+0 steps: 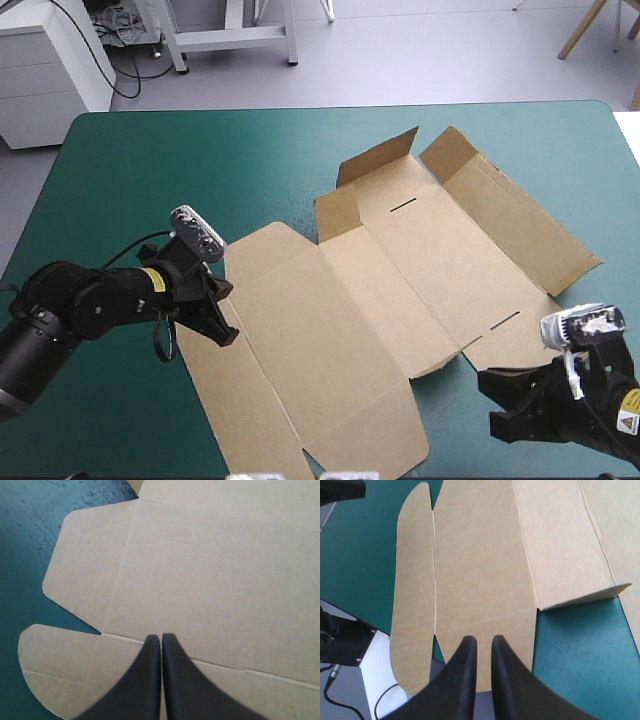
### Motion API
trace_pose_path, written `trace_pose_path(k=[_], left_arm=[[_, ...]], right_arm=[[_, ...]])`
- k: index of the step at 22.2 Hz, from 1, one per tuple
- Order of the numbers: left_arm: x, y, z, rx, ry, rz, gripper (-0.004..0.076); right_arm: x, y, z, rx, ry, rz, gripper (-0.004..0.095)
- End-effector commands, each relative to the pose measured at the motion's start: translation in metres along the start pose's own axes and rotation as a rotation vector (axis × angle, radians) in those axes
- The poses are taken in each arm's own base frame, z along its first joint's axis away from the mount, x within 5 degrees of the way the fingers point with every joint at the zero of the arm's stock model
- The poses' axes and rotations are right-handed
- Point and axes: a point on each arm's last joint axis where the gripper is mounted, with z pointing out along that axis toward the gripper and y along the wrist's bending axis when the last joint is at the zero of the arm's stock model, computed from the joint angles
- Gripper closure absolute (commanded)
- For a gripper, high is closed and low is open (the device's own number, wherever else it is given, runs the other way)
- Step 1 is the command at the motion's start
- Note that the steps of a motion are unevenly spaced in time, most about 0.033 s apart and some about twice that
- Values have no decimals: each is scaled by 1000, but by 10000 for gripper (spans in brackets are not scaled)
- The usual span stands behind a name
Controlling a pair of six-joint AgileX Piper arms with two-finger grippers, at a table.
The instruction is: Fold the box
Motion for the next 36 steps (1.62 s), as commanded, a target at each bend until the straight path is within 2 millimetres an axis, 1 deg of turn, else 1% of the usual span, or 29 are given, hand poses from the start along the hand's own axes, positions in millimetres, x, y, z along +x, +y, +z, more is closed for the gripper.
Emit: trace_pose_path(k=[1,2,3,4,5,6,8,10,11,13,15,18,20,22,24,26,29,34,36], left_arm=[[-11,-1,-12,-10,-90,2,734],[-11,-1,-12,-10,-90,2,734],[-11,-1,-12,-13,-89,5,734],[-11,-1,-12,-17,-88,7,734],[-10,0,-12,-22,-86,11,734],[-10,0,-12,-23,-85,13,734],[-10,0,-12,-23,-85,13,734],[-11,0,-12,-24,-87,13,734],[-10,0,-11,-23,-85,12,734],[-10,0,-11,-23,-84,3,734],[-10,0,-11,-23,-84,5,734],[-10,0,-11,-23,-84,5,734],[-10,0,-11,-24,-86,5,734],[-11,0,-11,-26,-99,3,734],[-12,0,-11,-27,-102,1,734],[-12,0,-11,-27,-102,1,734],[-12,0,-11,-27,-102,1,734],[-12,0,-11,-25,-103,0,734],[-12,0,-11,-25,-103,0,734]], right_arm=[[-1,-4,4,27,-2,-29,796],[-1,-6,4,46,-1,-31,776],[-2,-10,4,94,-2,-40,724],[-2,-11,4,104,-2,-44,700],[-2,-12,4,111,-1,-44,622],[-2,-12,4,107,0,-37,590],[-1,-7,5,53,9,8,419],[0,-4,5,17,18,57,320],[1,-3,7,6,27,105,291],[6,-2,13,-35,68,188,290],[15,-7,26,-32,122,253,289],[28,-22,42,56,177,357,285],[38,-33,54,133,202,482,285],[42,-39,67,132,170,591,285],[38,-37,76,42,88,662,285],[31,-35,78,-25,22,704,285],[23,-33,78,-76,-63,732,285],[15,-36,78,-89,-151,804,285],[16,-40,78,-57,-163,910,285]])
